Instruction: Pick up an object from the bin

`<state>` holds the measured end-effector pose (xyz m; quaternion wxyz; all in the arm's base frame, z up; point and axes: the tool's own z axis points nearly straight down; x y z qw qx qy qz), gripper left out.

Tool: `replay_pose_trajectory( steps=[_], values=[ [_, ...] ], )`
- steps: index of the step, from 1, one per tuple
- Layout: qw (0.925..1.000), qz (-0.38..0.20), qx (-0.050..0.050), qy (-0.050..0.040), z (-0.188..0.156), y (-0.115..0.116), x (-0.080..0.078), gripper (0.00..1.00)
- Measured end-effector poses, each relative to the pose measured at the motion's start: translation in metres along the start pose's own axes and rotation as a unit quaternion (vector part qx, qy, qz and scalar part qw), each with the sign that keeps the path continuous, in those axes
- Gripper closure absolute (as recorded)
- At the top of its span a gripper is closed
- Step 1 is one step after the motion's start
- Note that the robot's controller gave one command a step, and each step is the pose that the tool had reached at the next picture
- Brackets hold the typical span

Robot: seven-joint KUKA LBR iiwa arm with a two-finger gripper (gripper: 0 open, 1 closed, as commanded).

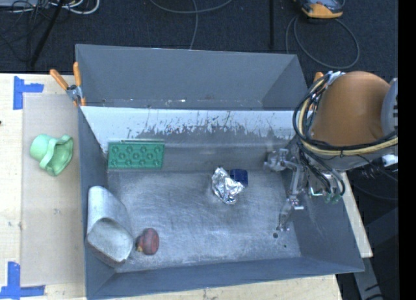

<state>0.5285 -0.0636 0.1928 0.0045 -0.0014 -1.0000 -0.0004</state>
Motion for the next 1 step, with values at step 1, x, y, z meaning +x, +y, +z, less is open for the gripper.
replay_pose_trajectory(
  steps=[1],
  values=[
    [0.9989, 0.046, -0.001, -0.0026, 0.0769, 0.0446, -0.0649, 0.00]
  ],
)
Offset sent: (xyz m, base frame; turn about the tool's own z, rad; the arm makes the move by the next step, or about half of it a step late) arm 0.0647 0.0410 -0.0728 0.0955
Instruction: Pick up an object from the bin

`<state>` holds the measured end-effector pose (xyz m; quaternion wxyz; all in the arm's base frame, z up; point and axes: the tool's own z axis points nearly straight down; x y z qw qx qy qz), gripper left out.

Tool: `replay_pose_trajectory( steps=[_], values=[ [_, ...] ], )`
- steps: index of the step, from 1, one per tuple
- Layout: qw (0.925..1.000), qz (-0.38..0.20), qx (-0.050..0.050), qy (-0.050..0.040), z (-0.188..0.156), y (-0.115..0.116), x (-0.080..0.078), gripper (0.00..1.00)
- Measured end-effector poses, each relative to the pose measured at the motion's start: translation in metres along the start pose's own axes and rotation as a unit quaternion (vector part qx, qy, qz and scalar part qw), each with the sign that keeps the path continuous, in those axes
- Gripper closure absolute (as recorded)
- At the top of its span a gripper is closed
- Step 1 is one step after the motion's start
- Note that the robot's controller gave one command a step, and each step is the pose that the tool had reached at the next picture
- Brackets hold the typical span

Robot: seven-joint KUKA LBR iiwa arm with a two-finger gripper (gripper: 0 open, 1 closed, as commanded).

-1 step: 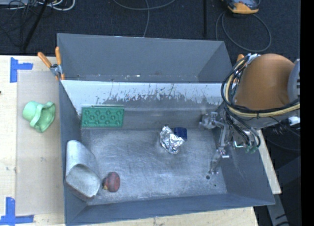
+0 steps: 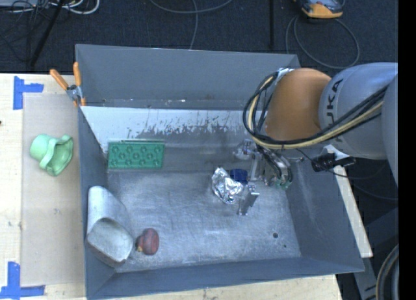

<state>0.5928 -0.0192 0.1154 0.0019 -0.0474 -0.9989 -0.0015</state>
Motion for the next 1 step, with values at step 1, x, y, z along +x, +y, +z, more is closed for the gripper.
replay_pose_trajectory(
  steps=[1],
  values=[
    [1.0000, 0.000, 0.001, -0.0013, -0.0037, -0.0023, -0.0003, 1.00]
  ],
)
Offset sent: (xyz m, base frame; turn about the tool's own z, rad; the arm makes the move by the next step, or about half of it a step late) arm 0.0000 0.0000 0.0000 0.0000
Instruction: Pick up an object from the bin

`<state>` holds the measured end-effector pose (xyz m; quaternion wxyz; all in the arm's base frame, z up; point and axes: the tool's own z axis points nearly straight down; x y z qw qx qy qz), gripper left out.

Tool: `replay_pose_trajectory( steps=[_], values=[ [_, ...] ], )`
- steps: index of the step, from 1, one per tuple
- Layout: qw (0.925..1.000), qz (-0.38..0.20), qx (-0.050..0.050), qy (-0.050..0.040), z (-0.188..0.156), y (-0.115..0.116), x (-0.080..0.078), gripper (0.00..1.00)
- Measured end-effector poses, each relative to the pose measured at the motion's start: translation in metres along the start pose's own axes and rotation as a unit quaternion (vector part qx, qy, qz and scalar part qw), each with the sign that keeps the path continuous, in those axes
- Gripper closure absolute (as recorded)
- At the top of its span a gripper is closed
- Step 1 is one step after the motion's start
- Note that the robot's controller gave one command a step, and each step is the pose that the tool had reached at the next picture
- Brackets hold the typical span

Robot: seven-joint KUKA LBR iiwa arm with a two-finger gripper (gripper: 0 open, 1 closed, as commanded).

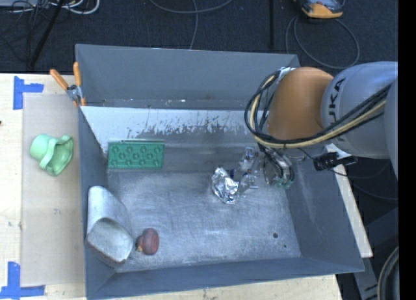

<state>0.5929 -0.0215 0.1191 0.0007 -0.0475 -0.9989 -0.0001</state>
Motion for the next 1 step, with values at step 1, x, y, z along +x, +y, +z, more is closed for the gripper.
replay_pose_trajectory(
  steps=[1],
  values=[
    [0.9999, -0.013, -0.001, -0.0036, 0.0452, -0.0001, -0.0033, 1.00]
  ],
)
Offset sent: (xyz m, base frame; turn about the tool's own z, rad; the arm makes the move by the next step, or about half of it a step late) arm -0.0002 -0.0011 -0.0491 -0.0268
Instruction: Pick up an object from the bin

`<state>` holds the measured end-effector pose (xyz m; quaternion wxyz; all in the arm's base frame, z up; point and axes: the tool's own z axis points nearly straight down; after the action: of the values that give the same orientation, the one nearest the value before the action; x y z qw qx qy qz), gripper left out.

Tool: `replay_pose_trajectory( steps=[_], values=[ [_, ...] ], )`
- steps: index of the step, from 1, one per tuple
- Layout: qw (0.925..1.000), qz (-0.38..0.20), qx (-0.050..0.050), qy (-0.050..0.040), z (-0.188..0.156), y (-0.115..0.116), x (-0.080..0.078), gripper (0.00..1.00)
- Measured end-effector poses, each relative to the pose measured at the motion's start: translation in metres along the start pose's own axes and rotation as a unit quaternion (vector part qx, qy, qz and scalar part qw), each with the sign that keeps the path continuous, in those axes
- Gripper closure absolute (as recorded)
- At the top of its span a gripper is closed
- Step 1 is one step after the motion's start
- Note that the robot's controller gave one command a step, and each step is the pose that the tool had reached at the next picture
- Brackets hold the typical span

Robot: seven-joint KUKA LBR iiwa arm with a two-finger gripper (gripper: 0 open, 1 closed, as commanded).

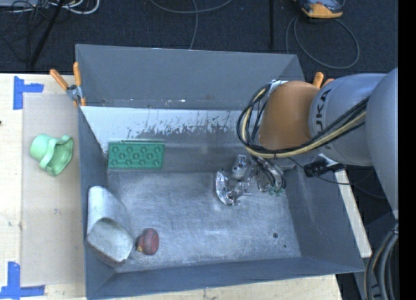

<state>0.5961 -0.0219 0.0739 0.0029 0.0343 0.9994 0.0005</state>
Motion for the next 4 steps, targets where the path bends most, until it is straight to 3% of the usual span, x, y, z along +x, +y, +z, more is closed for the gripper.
replay_pose_trajectory(
  steps=[1, 2, 3, 4],
  values=[
    [0.9996, -0.029, 0.001, -0.0022, -0.195, -0.007, -0.003, 1.00],
    [0.9996, -0.030, 0.001, 0.0021, -0.190, -0.006, -0.002, 0.00],
    [0.9988, 0.048, 0.000, 0.0070, -0.072, 0.011, -0.004, 0.00],
    [0.9984, 0.057, 0.000, 0.0006, 0.004, -0.023, -0.009, 0.00]
  ],
)
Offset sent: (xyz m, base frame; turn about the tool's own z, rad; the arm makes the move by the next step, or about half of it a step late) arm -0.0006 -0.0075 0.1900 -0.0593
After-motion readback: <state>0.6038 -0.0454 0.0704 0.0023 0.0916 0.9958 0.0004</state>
